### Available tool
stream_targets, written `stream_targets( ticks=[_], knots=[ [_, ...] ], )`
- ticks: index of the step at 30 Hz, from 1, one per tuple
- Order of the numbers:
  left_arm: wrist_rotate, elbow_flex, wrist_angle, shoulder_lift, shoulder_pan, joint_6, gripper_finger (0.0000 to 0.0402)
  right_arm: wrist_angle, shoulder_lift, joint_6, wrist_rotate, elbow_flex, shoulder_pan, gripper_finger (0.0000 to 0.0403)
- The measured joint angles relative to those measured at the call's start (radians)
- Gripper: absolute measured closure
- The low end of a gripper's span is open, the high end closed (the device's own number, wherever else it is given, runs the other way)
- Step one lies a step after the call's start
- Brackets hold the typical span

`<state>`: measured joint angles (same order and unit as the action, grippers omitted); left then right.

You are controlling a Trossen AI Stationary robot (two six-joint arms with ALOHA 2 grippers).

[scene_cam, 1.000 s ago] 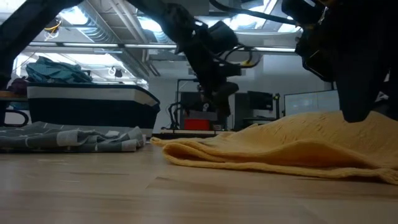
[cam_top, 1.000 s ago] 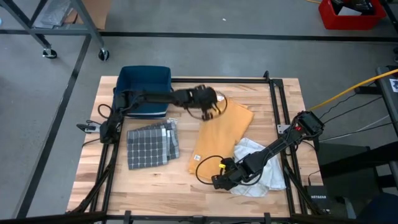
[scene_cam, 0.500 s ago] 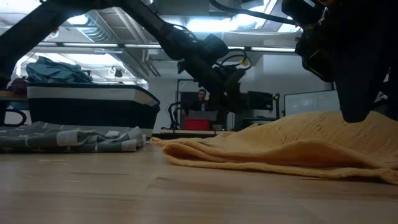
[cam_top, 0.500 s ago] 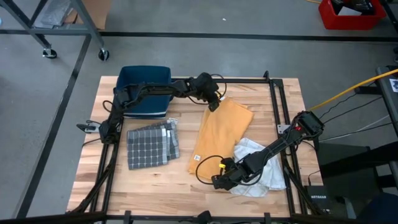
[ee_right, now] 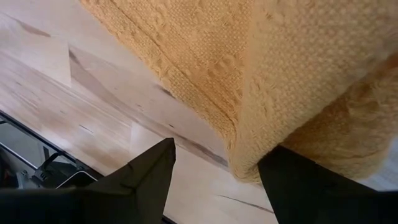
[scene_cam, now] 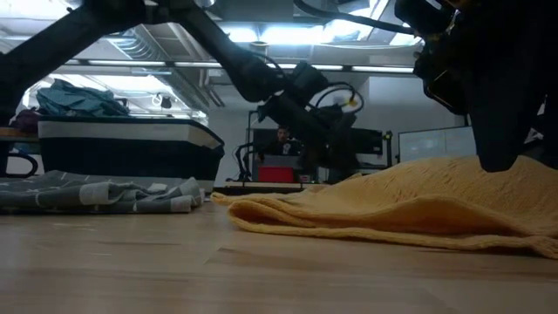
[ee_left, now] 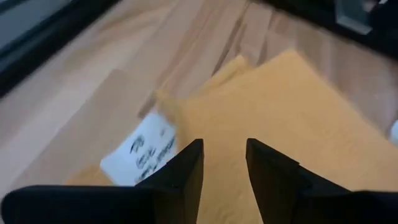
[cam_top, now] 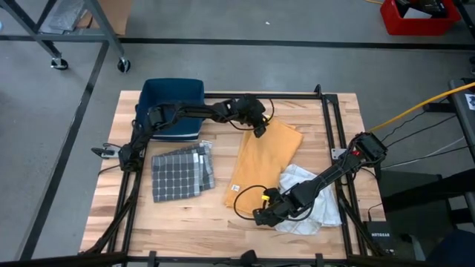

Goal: Fold towel
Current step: Fold the yellow towel

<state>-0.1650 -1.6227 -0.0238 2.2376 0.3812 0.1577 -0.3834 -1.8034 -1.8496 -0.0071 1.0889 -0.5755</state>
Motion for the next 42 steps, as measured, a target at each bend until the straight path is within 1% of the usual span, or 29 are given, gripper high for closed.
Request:
stream_targets(
  ticks=[5, 9, 12, 15, 16, 20, 23, 29, 32, 35, 39, 42],
  knots=[
    [0.0, 0.002, 0.006, 0.042, 0.0, -0.001, 0.0304, 0.001, 0.0, 0.0, 0.0, 0.0, 0.0, 0.0171],
    [-0.002, 0.0, -0.001, 0.042, -0.009, -0.057, 0.0322, 0.005, 0.0, 0.0, 0.003, 0.0, 0.0, 0.0171],
    [-0.004, 0.0, 0.006, 0.042, -0.01, -0.113, 0.0349, 0.01, 0.0, 0.0, 0.011, 0.0, 0.0, 0.0171],
    [-0.004, 0.0, 0.005, 0.042, -0.009, -0.122, 0.0388, 0.02, 0.0, 0.0, 0.032, 0.0, 0.0, 0.0171],
    [-0.004, 0.0, 0.006, 0.042, -0.008, -0.121, 0.0394, 0.02, 0.001, 0.0, 0.037, 0.0, 0.0, 0.0171],
    [-0.004, 0.0, 0.005, 0.042, -0.006, -0.122, 0.0393, 0.021, 0.001, 0.0, 0.042, 0.0, 0.0, 0.0171],
    [-0.004, 0.0, 0.014, 0.041, -0.006, -0.131, 0.04, 0.021, 0.001, 0.0, 0.042, 0.0, 0.0, 0.0171],
    [0.008, 0.0, 0.026, 0.04, -0.005, -0.114, 0.0382, 0.023, 0.001, 0.0, 0.042, 0.0, 0.0, 0.0171],
    [0.019, 0.0, 0.055, 0.04, 0.002, -0.11, 0.0366, 0.024, 0.001, 0.0, 0.042, 0.0, 0.0, 0.0171],
    [0.022, 0.0, 0.068, 0.04, 0.006, -0.129, 0.034, 0.024, 0.001, 0.0, 0.042, 0.0, 0.0, 0.0171],
    [0.024, -0.004, 0.069, 0.04, 0.006, -0.099, 0.0298, 0.024, 0.001, 0.0, 0.042, 0.0, 0.0, 0.0171],
    [0.03, -0.009, 0.063, 0.039, 0.005, -0.068, 0.0276, 0.024, 0.001, 0.0, 0.042, 0.0, 0.0, 0.0171]
  ],
)
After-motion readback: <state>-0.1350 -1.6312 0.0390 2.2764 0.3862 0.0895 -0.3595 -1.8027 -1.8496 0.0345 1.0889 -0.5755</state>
